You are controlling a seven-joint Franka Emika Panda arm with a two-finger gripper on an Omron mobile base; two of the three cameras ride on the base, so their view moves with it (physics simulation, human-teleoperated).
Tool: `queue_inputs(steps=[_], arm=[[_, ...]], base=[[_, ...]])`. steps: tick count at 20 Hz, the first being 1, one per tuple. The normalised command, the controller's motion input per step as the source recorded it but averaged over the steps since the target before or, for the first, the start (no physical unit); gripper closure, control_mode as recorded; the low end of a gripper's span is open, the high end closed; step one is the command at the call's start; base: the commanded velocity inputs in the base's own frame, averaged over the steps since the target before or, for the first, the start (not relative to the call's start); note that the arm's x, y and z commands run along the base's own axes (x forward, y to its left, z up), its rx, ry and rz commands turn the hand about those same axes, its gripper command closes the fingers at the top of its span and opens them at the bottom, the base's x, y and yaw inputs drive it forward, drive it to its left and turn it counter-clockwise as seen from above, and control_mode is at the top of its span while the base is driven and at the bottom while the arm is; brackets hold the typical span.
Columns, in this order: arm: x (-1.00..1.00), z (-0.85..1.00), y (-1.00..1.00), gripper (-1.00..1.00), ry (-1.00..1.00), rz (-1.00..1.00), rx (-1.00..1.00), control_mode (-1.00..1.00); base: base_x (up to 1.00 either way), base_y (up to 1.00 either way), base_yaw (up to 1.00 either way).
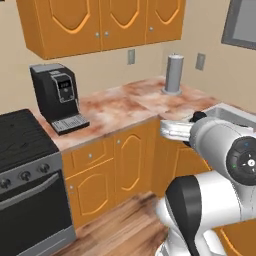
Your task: Collect the paprika, ketchup, and shaker from the cabinet and place them next to the stove.
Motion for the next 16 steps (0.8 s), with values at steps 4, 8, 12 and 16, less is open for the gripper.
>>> queue_inputs(steps=[4, 8, 12, 16], arm=[[0.0, 0.0, 0.0, 1.0, 0.0, 0.0, 0.0, 1.0], [0.0, 0.0, 0.0, 1.0, 0.0, 0.0, 0.0, 1.0], [0.0, 0.0, 0.0, 1.0, 0.0, 0.0, 0.0, 1.0], [0.0, 0.0, 0.0, 1.0, 0.0, 0.0, 0.0, 1.0]], base=[[0.55, 0.66, 0.35], [0.43, 0.8, 0.16], [0.32, 0.97, 0.07], [0.21, 1.0, 0.01]])
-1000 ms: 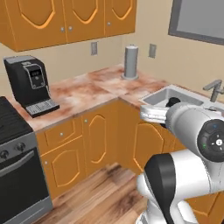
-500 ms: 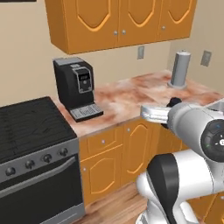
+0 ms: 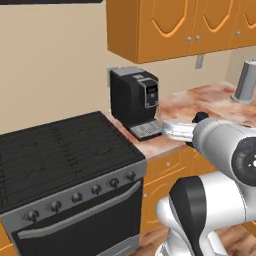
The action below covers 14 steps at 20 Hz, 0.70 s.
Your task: Collect the paprika, ketchup, and shaker from the cabinet and place them next to the stove.
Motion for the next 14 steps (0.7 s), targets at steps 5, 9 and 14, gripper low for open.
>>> queue_inputs(steps=[5, 9, 14], arm=[[0.0, 0.0, 0.0, 1.0, 0.0, 0.0, 0.0, 1.0], [0.0, 0.0, 0.0, 1.0, 0.0, 0.0, 0.0, 1.0], [0.0, 0.0, 0.0, 1.0, 0.0, 0.0, 0.0, 1.0]], base=[[0.24, 0.91, 0.02], [0.46, 0.6, 0.12], [0.5, 0.47, 0.19]])
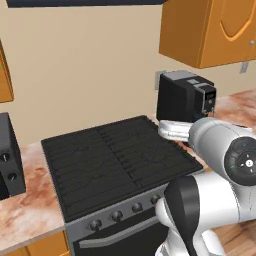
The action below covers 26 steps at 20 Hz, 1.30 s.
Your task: Collect the paprika, ketchup, and shaker from the cabinet and place them next to the stove.
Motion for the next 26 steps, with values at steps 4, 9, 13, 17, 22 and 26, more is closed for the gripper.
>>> queue_inputs(steps=[4, 9, 13, 17, 22, 26], arm=[[0.0, 0.0, 0.0, 1.0, 0.0, 0.0, 0.0, 1.0], [0.16, -0.39, 0.43, 1.0, 0.0, 0.4, 0.0, -1.0], [0.11, -0.57, 0.35, 1.0, 0.0, 0.62, 0.0, -1.0], [0.18, -0.56, 0.39, 1.0, 0.0, 0.59, 0.0, -1.0], [0.3, -0.56, 0.62, 1.0, -0.06, 0.48, 0.0, -1.0], [0.37, -0.56, 0.68, 1.0, -0.1, 0.31, 0.04, -1.0]], base=[[0.44, 0.49, 0.26], [0.06, 0.12, 0.07], [0.0, 0.0, 0.0], [0.0, 0.0, 0.0], [0.0, 0.0, 0.0], [0.0, 0.0, 0.0]])
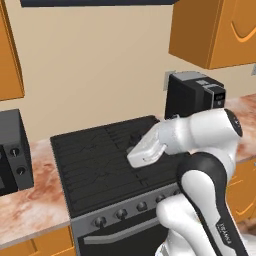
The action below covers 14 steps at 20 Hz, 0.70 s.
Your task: Collect the paprika, ketchup, and shaker from the cabinet and place them next to the stove.
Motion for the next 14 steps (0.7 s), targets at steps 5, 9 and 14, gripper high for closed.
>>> queue_inputs(steps=[5, 9, 14], arm=[[0.43, -0.49, 0.35, 1.0, 0.0, 0.34, 0.0, -1.0], [0.81, -0.34, 0.53, 1.0, 0.0, 0.3, 0.03, -1.0], [0.84, -0.27, 0.42, 1.0, 0.0, 0.24, 0.06, -1.0]], base=[[0.0, 0.0, 0.0], [0.0, 0.0, 0.0], [0.0, 0.0, 0.0]])
